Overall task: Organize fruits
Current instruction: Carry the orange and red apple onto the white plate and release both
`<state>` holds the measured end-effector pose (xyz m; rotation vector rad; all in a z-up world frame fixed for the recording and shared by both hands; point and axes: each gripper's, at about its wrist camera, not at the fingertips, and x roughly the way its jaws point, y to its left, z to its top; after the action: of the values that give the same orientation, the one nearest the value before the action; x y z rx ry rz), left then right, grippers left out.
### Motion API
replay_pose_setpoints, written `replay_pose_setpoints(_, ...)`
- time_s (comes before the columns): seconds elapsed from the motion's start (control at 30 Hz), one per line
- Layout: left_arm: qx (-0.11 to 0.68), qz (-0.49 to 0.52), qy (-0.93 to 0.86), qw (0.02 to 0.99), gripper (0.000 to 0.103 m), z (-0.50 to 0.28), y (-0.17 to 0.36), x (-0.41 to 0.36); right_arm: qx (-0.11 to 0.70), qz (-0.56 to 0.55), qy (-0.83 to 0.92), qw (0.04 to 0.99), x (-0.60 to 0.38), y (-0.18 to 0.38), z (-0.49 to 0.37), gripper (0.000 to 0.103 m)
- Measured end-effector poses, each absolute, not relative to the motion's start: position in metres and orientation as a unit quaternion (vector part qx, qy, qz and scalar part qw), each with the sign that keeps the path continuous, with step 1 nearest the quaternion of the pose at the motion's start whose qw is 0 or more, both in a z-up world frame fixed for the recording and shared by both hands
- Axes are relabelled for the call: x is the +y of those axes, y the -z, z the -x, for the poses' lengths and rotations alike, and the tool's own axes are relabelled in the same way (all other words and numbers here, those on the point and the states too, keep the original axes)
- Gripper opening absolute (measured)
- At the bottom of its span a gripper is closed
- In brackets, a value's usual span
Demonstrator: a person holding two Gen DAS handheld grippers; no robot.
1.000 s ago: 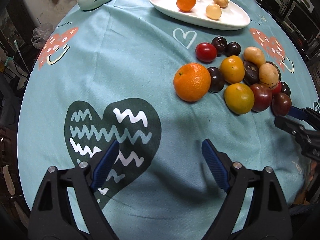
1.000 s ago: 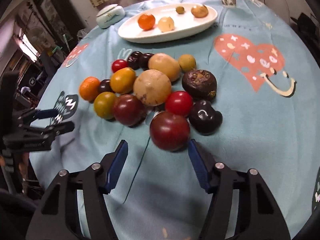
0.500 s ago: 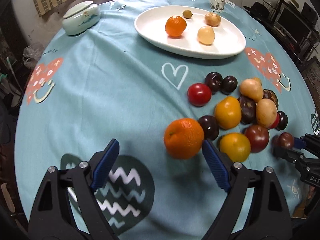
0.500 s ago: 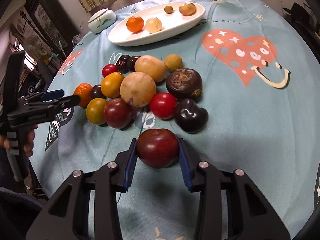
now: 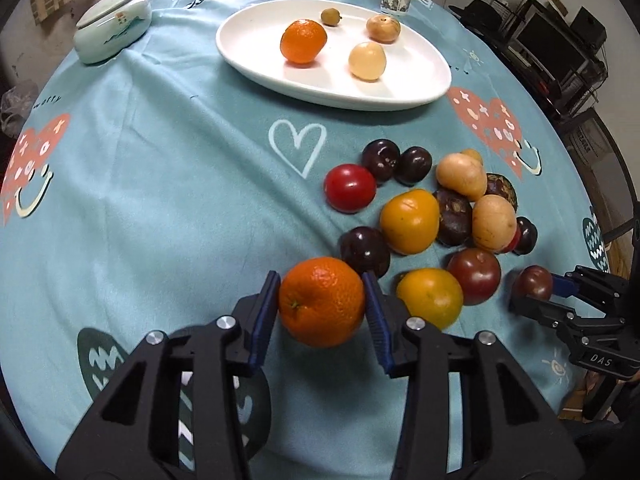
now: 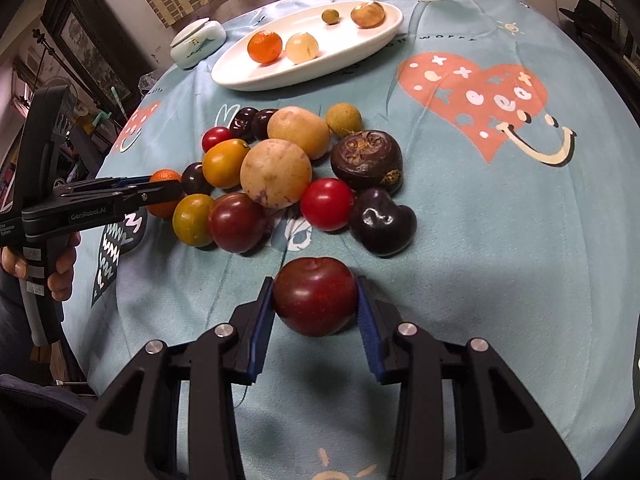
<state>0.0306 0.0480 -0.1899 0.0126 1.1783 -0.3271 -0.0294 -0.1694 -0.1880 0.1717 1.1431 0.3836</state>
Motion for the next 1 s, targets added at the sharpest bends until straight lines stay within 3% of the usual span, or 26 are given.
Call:
replay_pose_setpoints(0.33, 0.483, -0.059, 0.140, 0.862, 0.042, -0.002, 0.120, 0.022, 0.505, -0.065, -0.201, 0.837, -0.161, 0.160, 0.032, 0.040)
replay_pose_setpoints(0.7, 0.388, -0.071, 0.122, 0.911, 0.042, -0.027, 0.018, -0.014, 0.352, -0.058, -0.245, 0.902, -0.159, 0.030, 0.007, 0.040)
replay_pose_setpoints(1.0, 0.389, -0.071, 0.112, 0.912, 0.043, -0.041, 0.017, -0.024, 0.334, -0.068, -0.250, 0.907, -0.167, 0.017, -0.008, 0.040)
